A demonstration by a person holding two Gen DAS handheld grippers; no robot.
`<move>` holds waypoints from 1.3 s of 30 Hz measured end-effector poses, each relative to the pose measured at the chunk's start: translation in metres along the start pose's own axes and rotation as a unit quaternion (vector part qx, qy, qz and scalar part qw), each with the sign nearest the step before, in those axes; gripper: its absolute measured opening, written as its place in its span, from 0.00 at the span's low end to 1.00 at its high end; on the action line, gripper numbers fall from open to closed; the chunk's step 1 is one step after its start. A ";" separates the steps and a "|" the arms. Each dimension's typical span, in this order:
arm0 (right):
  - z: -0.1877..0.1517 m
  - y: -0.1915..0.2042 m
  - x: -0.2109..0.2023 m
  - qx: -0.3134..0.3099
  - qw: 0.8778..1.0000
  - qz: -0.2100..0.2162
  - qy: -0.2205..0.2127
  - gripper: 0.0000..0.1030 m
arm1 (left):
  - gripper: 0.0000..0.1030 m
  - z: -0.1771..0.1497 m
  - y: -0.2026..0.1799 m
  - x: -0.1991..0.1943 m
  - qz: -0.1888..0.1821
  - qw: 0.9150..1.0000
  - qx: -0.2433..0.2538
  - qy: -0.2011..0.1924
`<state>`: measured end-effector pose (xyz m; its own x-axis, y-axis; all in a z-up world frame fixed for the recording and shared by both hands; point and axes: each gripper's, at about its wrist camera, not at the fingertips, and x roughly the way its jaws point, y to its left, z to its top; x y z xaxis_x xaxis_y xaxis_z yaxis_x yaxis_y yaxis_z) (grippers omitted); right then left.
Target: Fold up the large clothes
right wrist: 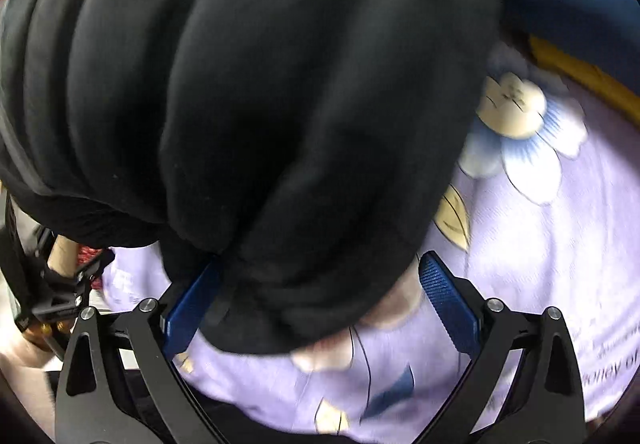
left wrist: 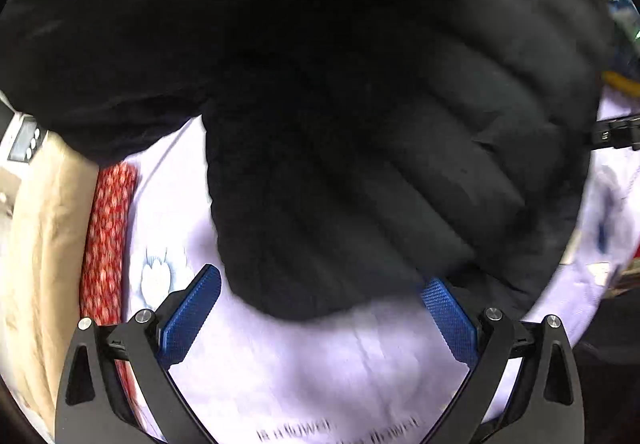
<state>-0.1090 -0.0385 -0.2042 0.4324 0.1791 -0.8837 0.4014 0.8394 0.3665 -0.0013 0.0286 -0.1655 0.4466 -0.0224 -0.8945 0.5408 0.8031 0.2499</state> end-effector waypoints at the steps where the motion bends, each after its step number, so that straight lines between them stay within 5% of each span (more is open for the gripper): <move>1: 0.002 0.003 0.002 0.003 1.000 -0.007 -0.002 0.80 | 0.94 0.006 -0.005 0.011 0.002 1.000 0.011 0.002; 3: 0.008 0.007 0.002 0.004 1.000 -0.014 -0.002 0.61 | 0.92 0.017 -0.013 0.023 0.009 0.999 0.032 0.006; 6: 0.017 0.018 -0.010 0.007 1.000 -0.019 0.008 0.38 | 0.62 0.032 -0.011 0.042 0.003 0.998 0.027 0.048; 8: 0.023 0.023 -0.034 0.019 1.000 0.019 -0.006 0.24 | 0.43 0.042 0.004 0.039 -0.027 0.997 -0.012 0.067; 11: 0.032 0.044 -0.077 -0.014 0.997 0.062 -0.042 0.14 | 0.34 0.054 0.031 0.015 -0.077 0.994 -0.052 0.062; 15: 0.050 0.091 -0.150 -0.104 0.984 0.104 -0.100 0.10 | 0.20 0.064 0.049 -0.046 -0.101 0.994 -0.039 0.003; 20: 0.068 0.129 -0.253 -0.197 0.947 0.184 -0.177 0.07 | 0.14 0.072 0.076 -0.145 -0.126 0.988 -0.028 -0.083; 25: 0.071 0.166 -0.353 -0.299 0.881 0.289 -0.224 0.05 | 0.12 0.074 0.111 -0.257 -0.141 0.972 -0.028 -0.187; 29: 0.080 0.176 -0.391 -0.315 0.836 0.374 -0.247 0.05 | 0.12 0.079 0.136 -0.315 -0.163 0.953 -0.035 -0.254; 30: 0.083 0.173 -0.388 -0.312 0.836 0.374 -0.252 0.05 | 0.12 0.085 0.141 -0.318 -0.169 0.950 -0.038 -0.262; 32: 0.107 0.173 -0.373 -0.275 0.857 0.345 -0.265 0.05 | 0.12 0.099 0.148 -0.309 -0.174 0.946 -0.045 -0.269; 34: 0.135 0.159 -0.351 -0.220 0.894 0.277 -0.275 0.06 | 0.12 0.118 0.153 -0.283 -0.176 0.947 -0.068 -0.259; 37: 0.185 0.120 -0.279 -0.074 0.951 0.185 -0.235 0.10 | 0.20 0.167 0.155 -0.203 -0.187 0.955 -0.136 -0.184; 39: 0.199 0.093 -0.242 0.004 0.965 0.164 -0.204 0.14 | 0.31 0.180 0.161 -0.155 -0.183 0.957 -0.160 -0.157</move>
<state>-0.0158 -0.1056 0.1012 0.8191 0.2159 -0.5315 0.1943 0.7673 0.6111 0.1449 0.0545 0.0801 0.4878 -0.4754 -0.7321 0.4786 0.8471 -0.2312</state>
